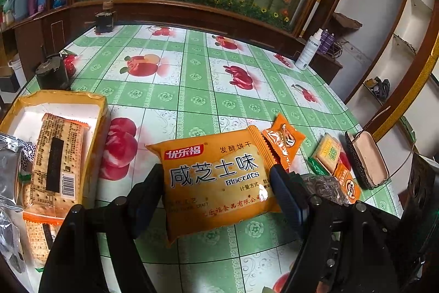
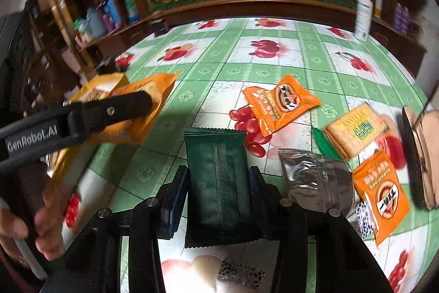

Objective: Organize snacks
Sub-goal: 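Carry the orange and green packs into the tray and open both grippers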

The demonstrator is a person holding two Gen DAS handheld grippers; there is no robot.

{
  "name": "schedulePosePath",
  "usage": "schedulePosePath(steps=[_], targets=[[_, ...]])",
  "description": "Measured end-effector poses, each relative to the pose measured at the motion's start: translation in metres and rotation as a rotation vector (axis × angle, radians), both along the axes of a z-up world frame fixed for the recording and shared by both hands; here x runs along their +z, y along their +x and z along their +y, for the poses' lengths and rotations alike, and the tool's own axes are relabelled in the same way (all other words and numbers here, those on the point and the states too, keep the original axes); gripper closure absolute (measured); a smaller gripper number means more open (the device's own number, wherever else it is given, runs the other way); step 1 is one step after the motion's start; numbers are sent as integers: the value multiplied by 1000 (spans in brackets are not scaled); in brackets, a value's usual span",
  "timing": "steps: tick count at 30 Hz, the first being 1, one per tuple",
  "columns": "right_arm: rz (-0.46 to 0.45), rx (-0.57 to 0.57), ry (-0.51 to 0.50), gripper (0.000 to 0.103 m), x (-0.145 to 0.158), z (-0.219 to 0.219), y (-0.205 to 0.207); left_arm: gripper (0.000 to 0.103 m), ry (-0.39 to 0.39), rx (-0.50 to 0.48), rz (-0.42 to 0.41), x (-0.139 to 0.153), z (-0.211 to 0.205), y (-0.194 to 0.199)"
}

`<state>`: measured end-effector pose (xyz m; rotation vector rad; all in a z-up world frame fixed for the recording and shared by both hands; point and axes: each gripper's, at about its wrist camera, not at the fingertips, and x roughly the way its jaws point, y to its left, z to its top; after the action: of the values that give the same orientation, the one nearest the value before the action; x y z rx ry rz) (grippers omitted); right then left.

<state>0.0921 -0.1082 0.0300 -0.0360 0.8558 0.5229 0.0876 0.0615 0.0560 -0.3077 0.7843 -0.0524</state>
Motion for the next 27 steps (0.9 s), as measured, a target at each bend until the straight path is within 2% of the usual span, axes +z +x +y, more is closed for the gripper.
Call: schedulePosePath(steps=[9, 14, 21, 27], targets=[[-8, -61, 93, 55, 10, -11, -5, 26, -12, 0, -28, 8, 1, -9], [15, -67, 153, 55, 12, -15, -17, 26, -36, -8, -38, 13, 2, -29], [27, -42, 167, 55, 11, -2, -40, 26, -58, -1, -56, 22, 18, -61], [19, 10, 158, 55, 20, 24, -55, 26, -65, 31, -108, 35, 45, -94]])
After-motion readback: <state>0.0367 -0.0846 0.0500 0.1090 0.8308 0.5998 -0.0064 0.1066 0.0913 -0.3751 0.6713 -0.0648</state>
